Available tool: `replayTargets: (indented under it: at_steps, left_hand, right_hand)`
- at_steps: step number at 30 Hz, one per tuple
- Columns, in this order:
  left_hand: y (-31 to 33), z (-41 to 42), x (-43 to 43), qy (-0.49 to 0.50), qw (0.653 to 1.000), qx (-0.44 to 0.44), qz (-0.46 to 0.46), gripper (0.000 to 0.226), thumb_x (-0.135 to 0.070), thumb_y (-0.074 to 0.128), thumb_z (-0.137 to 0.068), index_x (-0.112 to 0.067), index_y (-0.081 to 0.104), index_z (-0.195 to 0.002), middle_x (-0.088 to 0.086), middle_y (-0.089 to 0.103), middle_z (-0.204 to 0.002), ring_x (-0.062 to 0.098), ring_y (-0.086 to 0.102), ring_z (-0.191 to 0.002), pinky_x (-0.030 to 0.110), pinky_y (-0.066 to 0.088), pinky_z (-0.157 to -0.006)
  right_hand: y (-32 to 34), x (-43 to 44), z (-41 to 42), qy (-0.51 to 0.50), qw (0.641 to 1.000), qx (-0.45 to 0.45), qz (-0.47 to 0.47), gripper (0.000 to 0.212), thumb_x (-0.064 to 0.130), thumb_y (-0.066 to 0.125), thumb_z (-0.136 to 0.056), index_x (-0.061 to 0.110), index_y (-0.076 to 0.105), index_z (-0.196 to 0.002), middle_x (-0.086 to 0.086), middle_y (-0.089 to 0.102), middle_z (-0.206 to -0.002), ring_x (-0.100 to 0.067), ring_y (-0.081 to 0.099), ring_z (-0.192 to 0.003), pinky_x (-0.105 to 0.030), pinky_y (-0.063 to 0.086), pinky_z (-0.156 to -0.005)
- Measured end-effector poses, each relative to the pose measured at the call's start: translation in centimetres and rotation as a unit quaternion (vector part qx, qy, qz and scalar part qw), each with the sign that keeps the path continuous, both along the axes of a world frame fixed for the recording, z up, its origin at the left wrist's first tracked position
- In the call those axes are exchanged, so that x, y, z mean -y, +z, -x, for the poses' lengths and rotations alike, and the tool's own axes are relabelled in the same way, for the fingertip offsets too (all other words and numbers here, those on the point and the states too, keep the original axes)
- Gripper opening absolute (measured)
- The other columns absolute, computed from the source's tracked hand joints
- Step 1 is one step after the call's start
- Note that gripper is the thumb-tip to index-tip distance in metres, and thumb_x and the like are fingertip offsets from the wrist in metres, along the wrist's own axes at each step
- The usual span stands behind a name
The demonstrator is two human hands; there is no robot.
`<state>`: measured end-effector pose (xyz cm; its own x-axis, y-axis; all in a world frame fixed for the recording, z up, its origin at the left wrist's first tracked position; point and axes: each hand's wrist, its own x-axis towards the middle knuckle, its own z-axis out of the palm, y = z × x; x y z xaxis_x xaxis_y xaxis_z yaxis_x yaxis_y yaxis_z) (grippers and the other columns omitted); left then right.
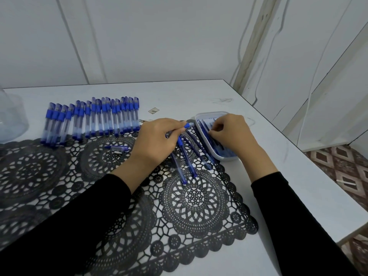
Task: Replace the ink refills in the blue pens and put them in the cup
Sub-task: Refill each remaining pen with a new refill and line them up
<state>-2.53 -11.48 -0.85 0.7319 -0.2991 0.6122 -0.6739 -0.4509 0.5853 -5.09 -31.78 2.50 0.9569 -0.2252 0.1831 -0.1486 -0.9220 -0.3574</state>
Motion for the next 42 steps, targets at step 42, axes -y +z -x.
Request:
replayTargets:
  at_steps: [42]
  left_hand:
    - [2.1,3.0,-10.3,-0.002,0.984,-0.066,0.164,0.023,-0.013,0.074,-0.084,-0.02,0.073,-0.107,-0.011,0.075,-0.093,0.007,0.072,-0.074,0.017,0.057,-0.061]
  right_hand:
    - [4.3,-11.1,1.3,0.064,0.672,0.136,-0.725,0.009,0.008,0.057,-0.096,0.009,0.066,-0.099,0.003,0.069,-0.077,-0.007,0.064,-0.074,-0.018,0.048,-0.064]
